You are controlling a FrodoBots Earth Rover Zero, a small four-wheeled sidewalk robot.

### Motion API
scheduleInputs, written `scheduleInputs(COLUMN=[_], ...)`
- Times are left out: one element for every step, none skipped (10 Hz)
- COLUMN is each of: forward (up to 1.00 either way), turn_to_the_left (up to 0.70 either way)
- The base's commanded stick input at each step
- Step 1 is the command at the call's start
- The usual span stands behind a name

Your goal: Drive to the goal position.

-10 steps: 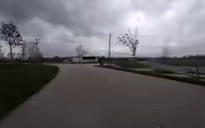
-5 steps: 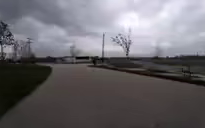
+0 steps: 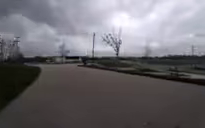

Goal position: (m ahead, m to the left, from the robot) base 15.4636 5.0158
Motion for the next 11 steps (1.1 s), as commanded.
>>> scheduleInputs(forward=[0.00,0.00,0.00,0.00,0.00,0.00,0.00,0.00,0.00,0.00,0.00], turn_to_the_left=[-0.45,-0.45,-0.45,-0.45,-0.45,-0.45,-0.45,-0.45,-0.45,-0.45,-0.45])
